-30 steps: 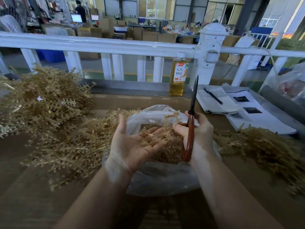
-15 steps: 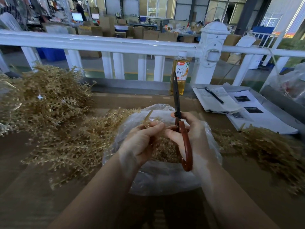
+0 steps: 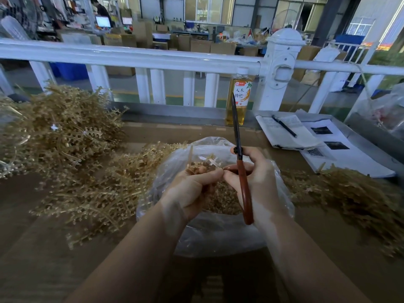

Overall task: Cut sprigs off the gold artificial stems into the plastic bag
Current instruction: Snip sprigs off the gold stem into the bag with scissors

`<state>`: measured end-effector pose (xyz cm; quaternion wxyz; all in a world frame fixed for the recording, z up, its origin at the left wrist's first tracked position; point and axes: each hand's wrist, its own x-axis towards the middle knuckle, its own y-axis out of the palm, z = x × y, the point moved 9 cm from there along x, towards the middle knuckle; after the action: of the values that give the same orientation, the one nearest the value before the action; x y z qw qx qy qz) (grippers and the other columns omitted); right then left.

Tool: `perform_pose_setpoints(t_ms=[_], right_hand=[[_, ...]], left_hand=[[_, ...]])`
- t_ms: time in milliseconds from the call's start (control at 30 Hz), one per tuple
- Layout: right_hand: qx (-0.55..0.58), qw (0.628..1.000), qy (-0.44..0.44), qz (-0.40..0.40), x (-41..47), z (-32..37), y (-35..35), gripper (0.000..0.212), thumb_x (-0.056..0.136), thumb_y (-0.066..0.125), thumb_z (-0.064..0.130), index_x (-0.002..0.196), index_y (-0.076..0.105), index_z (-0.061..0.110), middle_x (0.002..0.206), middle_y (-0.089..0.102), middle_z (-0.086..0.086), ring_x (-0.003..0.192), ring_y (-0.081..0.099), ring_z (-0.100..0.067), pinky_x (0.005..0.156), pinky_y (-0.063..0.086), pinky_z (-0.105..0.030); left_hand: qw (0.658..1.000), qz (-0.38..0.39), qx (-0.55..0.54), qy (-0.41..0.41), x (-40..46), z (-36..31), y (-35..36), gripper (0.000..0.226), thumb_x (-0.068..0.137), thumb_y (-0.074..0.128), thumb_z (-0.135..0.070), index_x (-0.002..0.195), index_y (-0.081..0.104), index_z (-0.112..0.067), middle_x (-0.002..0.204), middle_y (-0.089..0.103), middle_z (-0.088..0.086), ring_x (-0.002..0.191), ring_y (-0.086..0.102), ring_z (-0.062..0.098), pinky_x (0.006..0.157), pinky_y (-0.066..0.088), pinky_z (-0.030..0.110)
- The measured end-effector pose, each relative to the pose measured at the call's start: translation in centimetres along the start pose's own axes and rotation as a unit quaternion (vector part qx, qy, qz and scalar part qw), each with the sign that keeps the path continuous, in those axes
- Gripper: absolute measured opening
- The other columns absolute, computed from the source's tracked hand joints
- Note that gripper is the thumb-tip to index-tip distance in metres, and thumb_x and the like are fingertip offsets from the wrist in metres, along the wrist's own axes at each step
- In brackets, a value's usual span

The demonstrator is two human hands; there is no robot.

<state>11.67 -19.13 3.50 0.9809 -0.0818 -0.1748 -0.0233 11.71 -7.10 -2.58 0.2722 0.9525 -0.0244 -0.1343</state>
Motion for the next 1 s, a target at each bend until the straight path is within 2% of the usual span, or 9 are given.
perform_pose_setpoints(t_ms=[100, 200, 300, 400, 500, 633, 700, 867, 1000], right_hand=[[-0.024, 1.0, 0.008, 0.016, -0.1, -0.2, 0.1, 0.038, 0.075, 0.078, 0.005, 0.092, 0.058, 0.033, 0.071, 0.068, 0.0, 0.064, 0.066, -0.003, 0.058, 0.05, -0.012], [-0.037, 0.997, 0.028, 0.061, -0.4, -0.5, 0.6, 0.022, 0.079, 0.077, 0.025, 0.096, 0.062, 0.025, 0.077, 0.069, 0.002, 0.072, 0.067, -0.007, 0.064, 0.052, -0.016], [-0.12, 0.988, 0.017, 0.093, -1.0, -0.3, 0.7, 0.022, 0.081, 0.071, 0.041, 0.093, 0.061, 0.026, 0.072, 0.066, 0.007, 0.069, 0.062, 0.001, 0.058, 0.043, -0.006], [-0.216, 0.969, 0.0, 0.118, -1.4, -0.4, 0.7, 0.025, 0.083, 0.066, 0.05, 0.093, 0.058, 0.028, 0.069, 0.062, 0.013, 0.07, 0.057, 0.01, 0.06, 0.038, -0.002], [-0.268, 0.952, 0.005, 0.146, -1.7, -1.2, 0.9, 0.029, 0.083, 0.062, 0.058, 0.091, 0.053, 0.031, 0.07, 0.059, 0.021, 0.07, 0.055, 0.009, 0.057, 0.039, -0.011], [-0.292, 0.94, 0.011, 0.174, -2.1, -2.1, 1.4, 0.031, 0.082, 0.058, 0.063, 0.093, 0.047, 0.036, 0.076, 0.058, 0.014, 0.072, 0.056, 0.0, 0.063, 0.04, -0.02], [-0.303, 0.936, 0.009, 0.179, -2.2, -2.1, 1.6, 0.032, 0.082, 0.057, 0.064, 0.094, 0.046, 0.037, 0.078, 0.058, 0.013, 0.074, 0.056, 0.001, 0.061, 0.037, -0.018], [-0.333, 0.925, -0.006, 0.185, -2.5, -2.2, 2.2, 0.034, 0.082, 0.057, 0.062, 0.102, 0.045, 0.037, 0.091, 0.058, 0.013, 0.084, 0.054, 0.0, 0.064, 0.037, -0.012], [-0.343, 0.921, -0.017, 0.182, -2.7, -2.0, 2.5, 0.037, 0.083, 0.059, 0.06, 0.104, 0.045, 0.034, 0.09, 0.055, 0.012, 0.088, 0.053, -0.007, 0.074, 0.044, -0.025]], left_hand=[[0.999, -0.022, 0.01, 0.03, 0.2, -0.8, -0.4, 0.039, 0.08, 0.063, 0.01, 0.054, 0.043, -0.012, 0.048, 0.057, -0.001, 0.038, 0.052, 0.006, 0.038, 0.04, 0.014], [0.997, -0.057, -0.012, 0.055, 0.2, -2.2, -1.5, 0.035, 0.08, 0.062, 0.011, 0.057, 0.047, -0.01, 0.051, 0.057, 0.003, 0.037, 0.055, 0.007, 0.036, 0.041, 0.013], [0.992, -0.091, -0.043, 0.073, 0.2, -3.4, -2.9, 0.031, 0.08, 0.063, 0.01, 0.064, 0.045, -0.01, 0.06, 0.059, 0.007, 0.041, 0.058, 0.009, 0.036, 0.04, 0.013], [0.989, -0.11, -0.054, 0.087, 0.4, -4.1, -4.0, 0.032, 0.08, 0.064, 0.008, 0.062, 0.046, -0.012, 0.058, 0.06, 0.006, 0.043, 0.06, 0.009, 0.037, 0.042, 0.013], [0.986, -0.129, -0.038, 0.099, 0.5, -4.4, -4.9, 0.034, 0.081, 0.065, 0.005, 0.058, 0.048, -0.012, 0.047, 0.059, 0.0, 0.039, 0.056, 0.006, 0.037, 0.042, 0.012], [0.98, -0.143, -0.059, 0.127, 0.6, -4.5, -5.5, 0.039, 0.083, 0.064, 0.005, 0.062, 0.038, -0.016, 0.047, 0.059, -0.001, 0.045, 0.06, 0.007, 0.043, 0.048, 0.015], [0.977, -0.149, -0.072, 0.134, 0.6, -4.4, -5.6, 0.039, 0.083, 0.064, 0.005, 0.063, 0.038, -0.017, 0.049, 0.06, 0.0, 0.05, 0.063, 0.01, 0.05, 0.053, 0.018], [0.97, -0.158, -0.107, 0.149, 0.8, -4.0, -5.8, 0.039, 0.081, 0.063, 0.008, 0.063, 0.039, -0.017, 0.058, 0.061, 0.005, 0.065, 0.064, 0.017, 0.075, 0.053, 0.033], [0.966, -0.168, -0.092, 0.172, 0.5, -4.2, -5.6, 0.041, 0.082, 0.062, 0.01, 0.063, 0.037, -0.017, 0.051, 0.06, -0.001, 0.059, 0.067, 0.015, 0.062, 0.055, 0.03]])
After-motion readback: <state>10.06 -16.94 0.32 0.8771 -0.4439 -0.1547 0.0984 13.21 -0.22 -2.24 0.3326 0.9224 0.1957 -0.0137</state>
